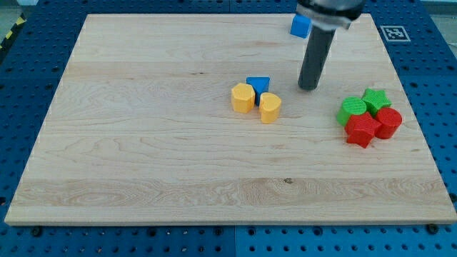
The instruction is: Put the blue cube at the top of the blue triangle
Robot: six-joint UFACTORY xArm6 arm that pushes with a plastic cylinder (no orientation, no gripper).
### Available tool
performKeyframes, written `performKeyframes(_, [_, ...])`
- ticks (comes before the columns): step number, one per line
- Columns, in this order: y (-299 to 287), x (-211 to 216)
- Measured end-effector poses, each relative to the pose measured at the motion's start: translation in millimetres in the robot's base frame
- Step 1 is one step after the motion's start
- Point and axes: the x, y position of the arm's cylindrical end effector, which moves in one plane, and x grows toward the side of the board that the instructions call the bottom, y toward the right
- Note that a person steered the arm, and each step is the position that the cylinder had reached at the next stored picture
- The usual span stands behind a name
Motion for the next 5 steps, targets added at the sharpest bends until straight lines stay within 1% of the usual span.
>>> performKeyframes(1, [30.3,-50.0])
performKeyframes(2, [81.3,-95.3])
performKeyframes(3, [97.4,-157.1])
performKeyframes(4, [84.4,-180.9])
performKeyframes(5, [45.6,-180.6])
